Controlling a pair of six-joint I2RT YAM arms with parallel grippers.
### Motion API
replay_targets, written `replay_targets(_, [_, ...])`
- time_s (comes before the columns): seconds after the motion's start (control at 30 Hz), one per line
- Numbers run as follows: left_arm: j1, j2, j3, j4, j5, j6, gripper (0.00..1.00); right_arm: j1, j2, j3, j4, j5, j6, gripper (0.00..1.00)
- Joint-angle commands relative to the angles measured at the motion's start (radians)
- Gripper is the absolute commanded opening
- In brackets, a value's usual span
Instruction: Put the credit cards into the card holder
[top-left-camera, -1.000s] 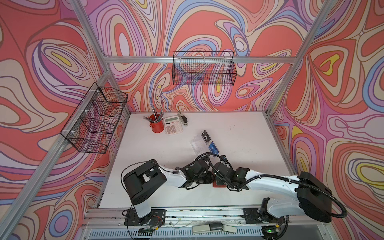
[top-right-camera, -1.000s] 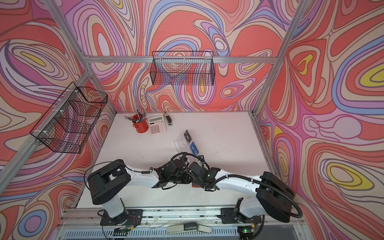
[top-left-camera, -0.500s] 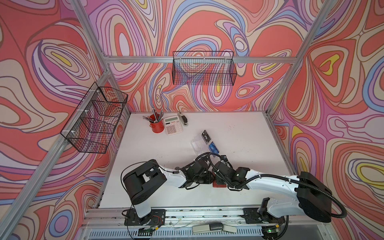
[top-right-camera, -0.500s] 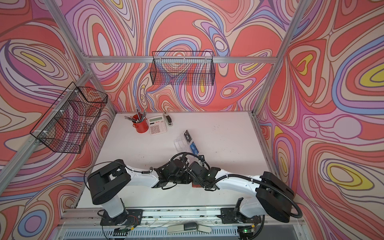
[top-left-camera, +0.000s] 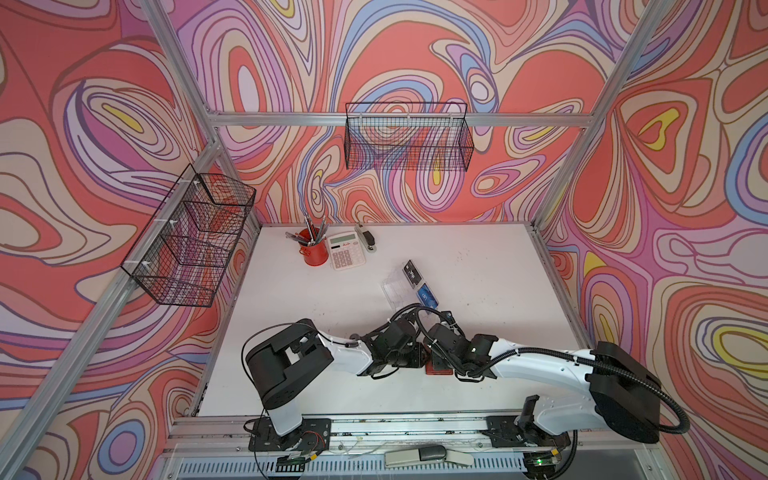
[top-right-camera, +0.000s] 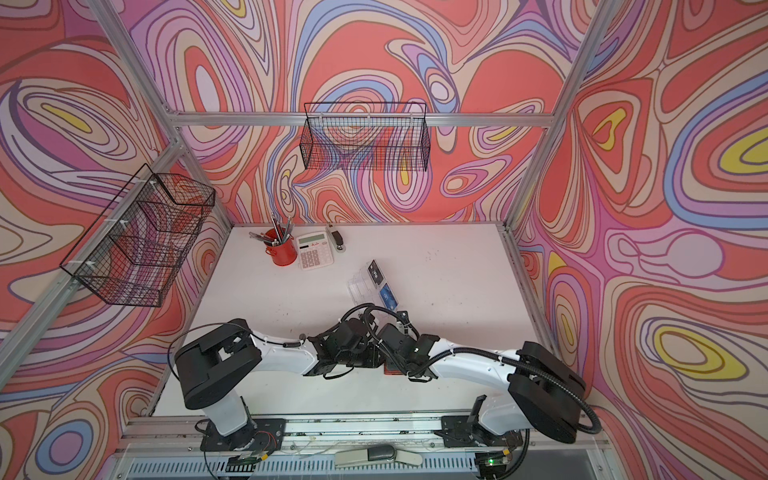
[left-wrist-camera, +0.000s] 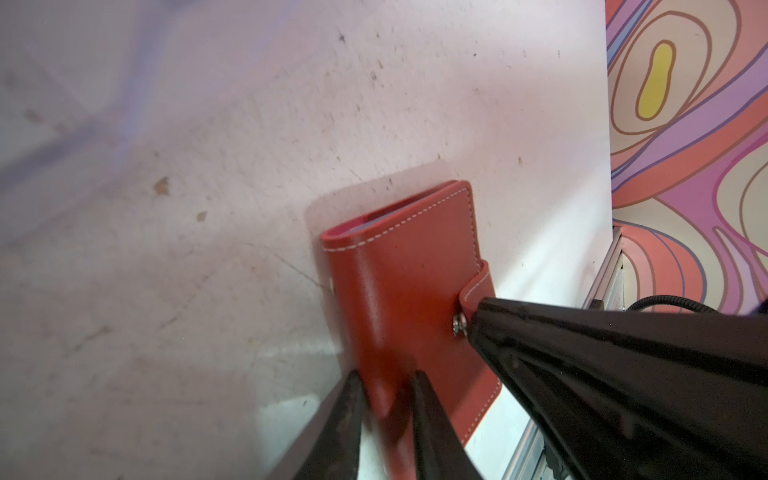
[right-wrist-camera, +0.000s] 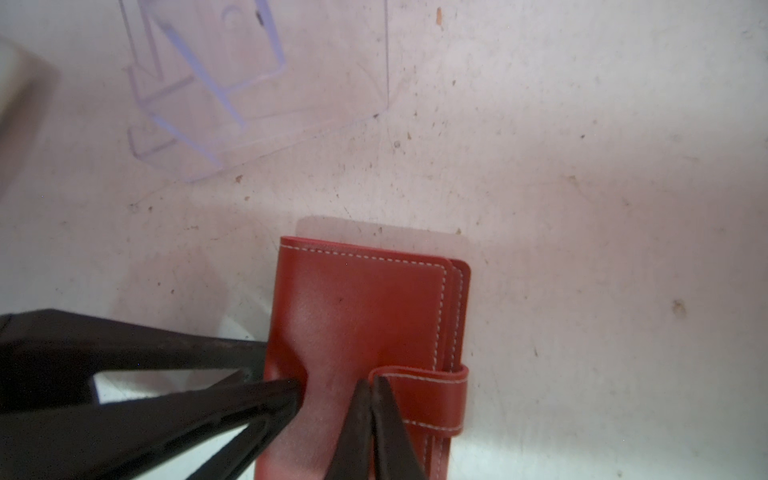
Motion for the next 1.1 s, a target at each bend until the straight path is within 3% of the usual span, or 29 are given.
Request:
replay_targets(0.0, [0.005, -0.009, -0.024, -0.081, -0.013, -0.002, 0.25, -0.001, 0.028, -0.004, 0.003, -0.019, -0.003, 0.00])
replay_targets(0.53, [0.005, -0.009, -0.027, -0.078, -0.014, -0.002, 0.25, -0.002, 0.039, -0.052, 0.024, -0.037, 0.021, 0.00])
replay_targets(1.07, [0.005, -0.015, -0.040, -0.075, -0.029, -0.006, 0.24, 0.019, -0.042, -0.410, 0.343, -0.085, 0.220, 0.00])
